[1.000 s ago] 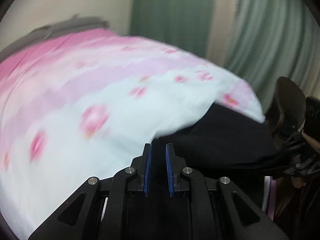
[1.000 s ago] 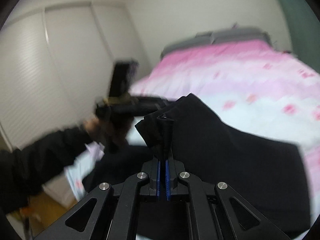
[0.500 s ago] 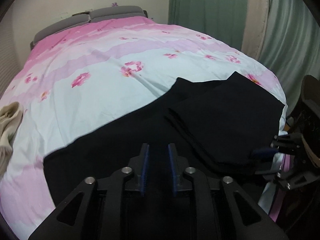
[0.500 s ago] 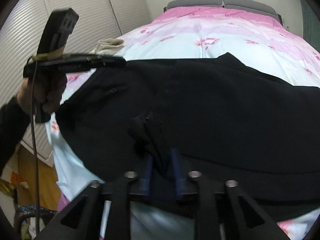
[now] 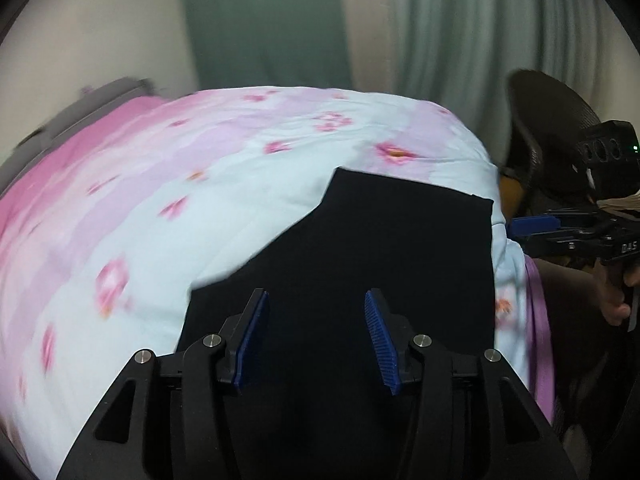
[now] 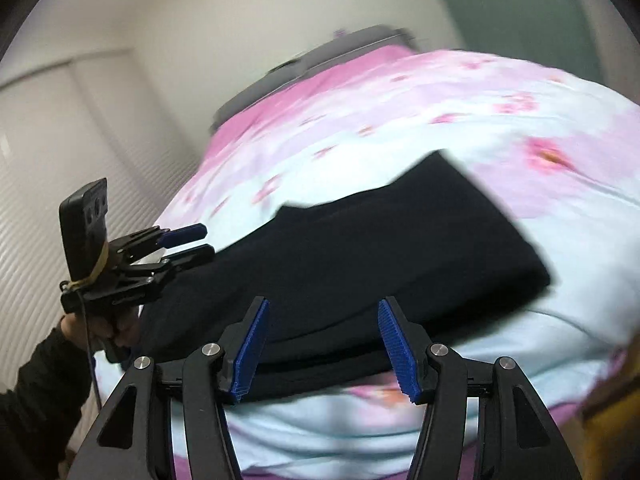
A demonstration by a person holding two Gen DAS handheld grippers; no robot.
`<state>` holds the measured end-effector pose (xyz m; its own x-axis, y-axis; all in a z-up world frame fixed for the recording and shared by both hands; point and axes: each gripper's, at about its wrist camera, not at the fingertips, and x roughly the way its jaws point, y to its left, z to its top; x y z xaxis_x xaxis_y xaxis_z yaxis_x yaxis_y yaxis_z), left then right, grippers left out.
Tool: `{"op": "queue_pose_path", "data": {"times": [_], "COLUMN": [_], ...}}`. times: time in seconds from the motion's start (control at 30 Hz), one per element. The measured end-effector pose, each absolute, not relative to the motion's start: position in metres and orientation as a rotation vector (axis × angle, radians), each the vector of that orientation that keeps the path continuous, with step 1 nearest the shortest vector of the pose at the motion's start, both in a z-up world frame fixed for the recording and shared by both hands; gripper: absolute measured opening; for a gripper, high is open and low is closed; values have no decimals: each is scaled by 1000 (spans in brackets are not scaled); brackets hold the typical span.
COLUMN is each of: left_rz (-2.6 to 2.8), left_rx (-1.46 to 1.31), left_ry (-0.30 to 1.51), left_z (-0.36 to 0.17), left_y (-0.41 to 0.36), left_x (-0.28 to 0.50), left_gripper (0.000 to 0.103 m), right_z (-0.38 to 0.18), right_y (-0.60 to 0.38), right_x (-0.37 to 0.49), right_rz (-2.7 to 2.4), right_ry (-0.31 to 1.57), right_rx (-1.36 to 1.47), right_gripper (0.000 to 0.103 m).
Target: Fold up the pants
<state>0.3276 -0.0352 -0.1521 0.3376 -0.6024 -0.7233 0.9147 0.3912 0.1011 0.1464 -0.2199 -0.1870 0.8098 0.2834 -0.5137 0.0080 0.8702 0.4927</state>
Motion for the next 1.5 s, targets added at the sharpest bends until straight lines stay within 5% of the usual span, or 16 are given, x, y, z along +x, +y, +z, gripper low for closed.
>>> {"op": "queue_pose_path", "data": {"times": [0.57,0.67,0.73,0.83,1.2,1.5], "left_rz": [-1306,-1305,-1296,-1302,-1365,-1314], "left_rx": [713,704,672,671,746,724], "left_ry": [898,938,966,984,953,946], "left_z": [-223,-236,-240,-243,-256,-245], "left_y": [-148,-156,-160,-173,-252,-227], "left_x": [414,422,429,431,417,416], "left_gripper": [49,49,49,49,48,48], "right_z": [-234,-245,-249,-249,-252,-270], "right_y": [-268,-272,-274,-277,-322,-322], "right_x": [167,171,175,179,168,173], "right_rz": [-22,-16,-9,14,-88,-70], "right_ry": [682,694,694,677,604,664], "right_rx": [767,822,836,831,867,856], "right_gripper": [55,42,20,9,6,9]}}
